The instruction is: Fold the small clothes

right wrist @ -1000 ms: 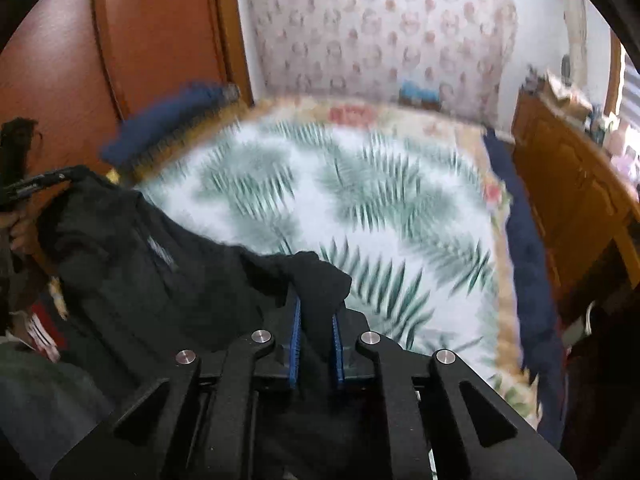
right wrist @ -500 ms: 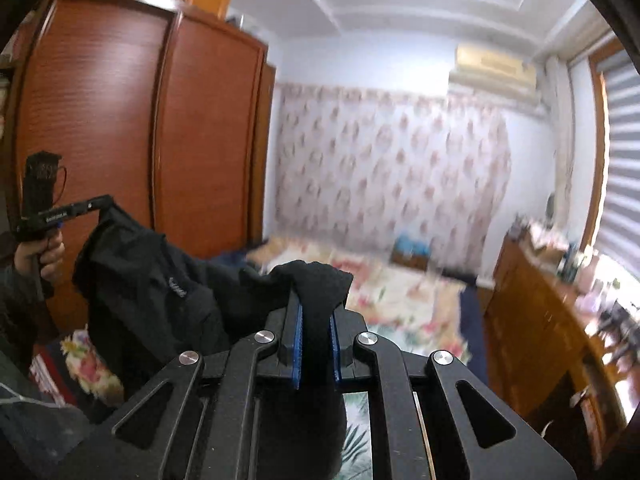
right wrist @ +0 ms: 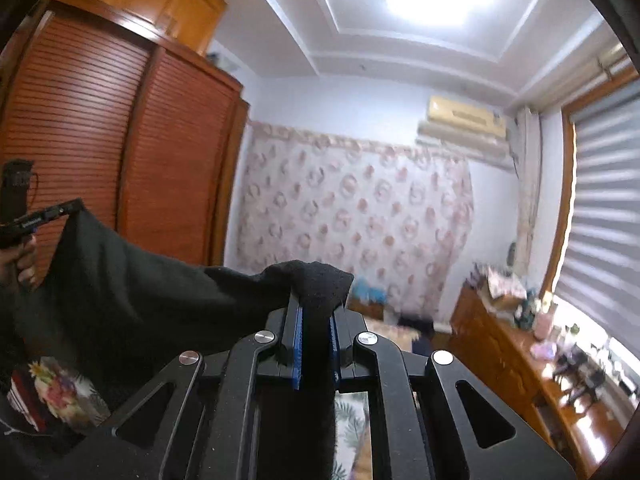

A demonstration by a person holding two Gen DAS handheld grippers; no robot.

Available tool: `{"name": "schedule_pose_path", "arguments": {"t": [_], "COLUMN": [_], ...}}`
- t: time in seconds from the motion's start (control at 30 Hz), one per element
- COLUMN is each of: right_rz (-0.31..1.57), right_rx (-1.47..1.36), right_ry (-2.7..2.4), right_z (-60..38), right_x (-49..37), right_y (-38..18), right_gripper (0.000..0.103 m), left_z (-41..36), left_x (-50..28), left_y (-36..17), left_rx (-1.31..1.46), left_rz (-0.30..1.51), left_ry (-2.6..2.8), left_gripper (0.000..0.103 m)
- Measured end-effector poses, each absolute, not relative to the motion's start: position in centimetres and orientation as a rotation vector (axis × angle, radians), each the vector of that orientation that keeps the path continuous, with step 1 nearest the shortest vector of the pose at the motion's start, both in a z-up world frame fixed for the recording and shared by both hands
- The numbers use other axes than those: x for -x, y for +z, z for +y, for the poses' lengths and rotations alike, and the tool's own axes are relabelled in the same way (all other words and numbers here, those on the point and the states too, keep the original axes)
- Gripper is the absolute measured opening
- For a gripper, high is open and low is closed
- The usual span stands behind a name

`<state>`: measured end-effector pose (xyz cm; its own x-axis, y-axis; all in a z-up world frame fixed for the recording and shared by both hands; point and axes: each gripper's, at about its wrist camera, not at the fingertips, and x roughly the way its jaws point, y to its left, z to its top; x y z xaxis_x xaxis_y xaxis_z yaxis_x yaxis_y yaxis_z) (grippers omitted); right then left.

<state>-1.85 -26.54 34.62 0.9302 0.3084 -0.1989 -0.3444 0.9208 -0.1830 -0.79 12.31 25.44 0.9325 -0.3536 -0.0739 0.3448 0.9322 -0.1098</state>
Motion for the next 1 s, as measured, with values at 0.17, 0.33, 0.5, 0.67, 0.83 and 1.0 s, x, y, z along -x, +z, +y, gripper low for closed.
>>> {"name": "schedule_pose_path", "arguments": {"t": [0.17, 0.33, 0.5, 0.67, 0.83, 1.0], "right_rz": [0.329, 0.497, 0.746, 0.785, 0.788, 0.83], "right_rx": [0.21, 0.179, 0.182, 0.193, 0.192, 0.185], "right_ry": [0.284, 0.23, 0.134, 0.168, 0.209, 0.241], "right_z": [-28.3, -29.7, -30.0, -29.8, -29.0, -28.8], "right_x": [-6.4, -17.5, -26.7, -25.9, -21.0, -15.9], "right_y": [27.7, 18.3, 8.2, 4.9, 3.7, 0.4], "right_gripper": [0.008, 0.01, 0.028, 0.041, 0.044, 0.044], "left_z": [9.9, 7.0, 5.3, 4.0, 4.5, 5.2], "left_x": [-9.9, -19.9, -21.5, -18.5, -14.6, -12.3], "left_y": [17.5, 10.2, 5.7, 3.0, 0.3, -3.0], "left_rx": [0.063, -0.009, -0.001, -0.057, -0.046, -0.049], "left_rz": [0.259, 0.392, 0.521, 0.626, 0.682, 0.742], "left_ry": [-0.298, -0.193, -0.272, -0.318, -0.321, -0.332], "left_gripper": [0.0, 0.001, 0.01, 0.016, 0.016, 0.016]}}
